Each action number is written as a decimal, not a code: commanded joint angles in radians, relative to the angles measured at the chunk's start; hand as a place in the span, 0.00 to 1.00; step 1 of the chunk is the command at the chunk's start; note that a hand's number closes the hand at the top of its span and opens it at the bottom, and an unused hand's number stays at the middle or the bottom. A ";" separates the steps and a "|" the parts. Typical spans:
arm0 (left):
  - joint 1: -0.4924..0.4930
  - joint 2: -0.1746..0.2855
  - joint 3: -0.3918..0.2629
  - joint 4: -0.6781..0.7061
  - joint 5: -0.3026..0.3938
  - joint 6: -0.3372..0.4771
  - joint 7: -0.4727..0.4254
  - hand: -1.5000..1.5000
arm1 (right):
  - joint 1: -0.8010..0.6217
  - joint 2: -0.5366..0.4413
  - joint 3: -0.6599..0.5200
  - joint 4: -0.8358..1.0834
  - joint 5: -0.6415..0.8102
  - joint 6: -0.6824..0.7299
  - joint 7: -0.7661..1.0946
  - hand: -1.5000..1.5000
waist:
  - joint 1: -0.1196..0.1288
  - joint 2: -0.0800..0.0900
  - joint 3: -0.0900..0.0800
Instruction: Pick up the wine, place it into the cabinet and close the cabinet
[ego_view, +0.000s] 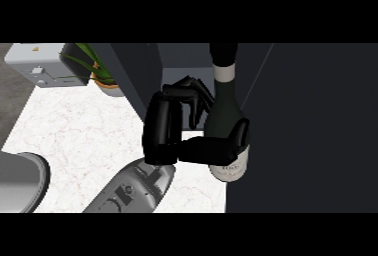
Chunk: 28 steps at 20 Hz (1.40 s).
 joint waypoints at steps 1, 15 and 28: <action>0.016 0.000 -0.019 0.042 0.029 0.016 -0.067 1.00 | -0.005 -0.027 -0.040 -0.162 -0.116 -0.034 0.117 0.00 | 0.002 0.000 -0.001; 0.038 0.000 -0.015 0.216 0.209 0.031 -0.291 1.00 | -0.036 -0.032 -0.072 -0.108 -0.106 -0.027 0.080 0.00 | 0.002 0.001 0.000; 0.020 0.000 0.080 0.430 0.186 -0.010 -0.475 1.00 | 0.029 -0.022 -0.027 -0.156 -0.100 -0.013 0.069 0.00 | -0.004 0.001 0.000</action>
